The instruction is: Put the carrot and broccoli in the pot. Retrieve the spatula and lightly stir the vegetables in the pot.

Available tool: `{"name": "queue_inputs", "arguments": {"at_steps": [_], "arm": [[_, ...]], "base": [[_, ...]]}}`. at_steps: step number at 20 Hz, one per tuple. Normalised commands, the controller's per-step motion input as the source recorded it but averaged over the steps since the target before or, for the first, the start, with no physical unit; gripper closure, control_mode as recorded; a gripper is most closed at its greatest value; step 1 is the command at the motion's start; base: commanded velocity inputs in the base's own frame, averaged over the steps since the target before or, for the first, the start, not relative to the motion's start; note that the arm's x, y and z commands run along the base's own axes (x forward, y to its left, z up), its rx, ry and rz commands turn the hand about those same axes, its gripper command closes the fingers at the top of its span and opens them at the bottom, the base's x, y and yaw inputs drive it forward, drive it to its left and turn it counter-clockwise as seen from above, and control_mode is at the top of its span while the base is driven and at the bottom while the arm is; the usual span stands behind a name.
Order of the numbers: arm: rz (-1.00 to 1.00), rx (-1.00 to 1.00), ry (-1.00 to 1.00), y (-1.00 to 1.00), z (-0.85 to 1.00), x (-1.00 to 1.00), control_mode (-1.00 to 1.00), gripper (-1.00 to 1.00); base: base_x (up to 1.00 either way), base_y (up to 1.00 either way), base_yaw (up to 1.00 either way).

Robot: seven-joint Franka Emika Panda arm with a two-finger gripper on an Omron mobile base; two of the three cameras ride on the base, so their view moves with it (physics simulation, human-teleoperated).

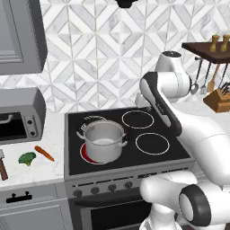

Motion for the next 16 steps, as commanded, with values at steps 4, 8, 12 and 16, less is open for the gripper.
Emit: {"name": "queue_inputs", "arguments": {"at_steps": [4,8,12,16], "arm": [[0.00,0.00,0.00,0.01,0.00,0.00,1.00,-1.00],[0.00,0.00,0.00,0.00,0.00,0.00,1.00,-1.00],[0.00,0.00,0.00,0.00,0.00,0.00,1.00,-1.00],[0.00,0.00,0.00,0.00,0.00,0.00,1.00,-1.00]], "base": [[0.00,0.55,0.00],[0.00,1.00,-0.07],[0.03,1.00,-0.07],[0.02,0.44,0.00]]}}
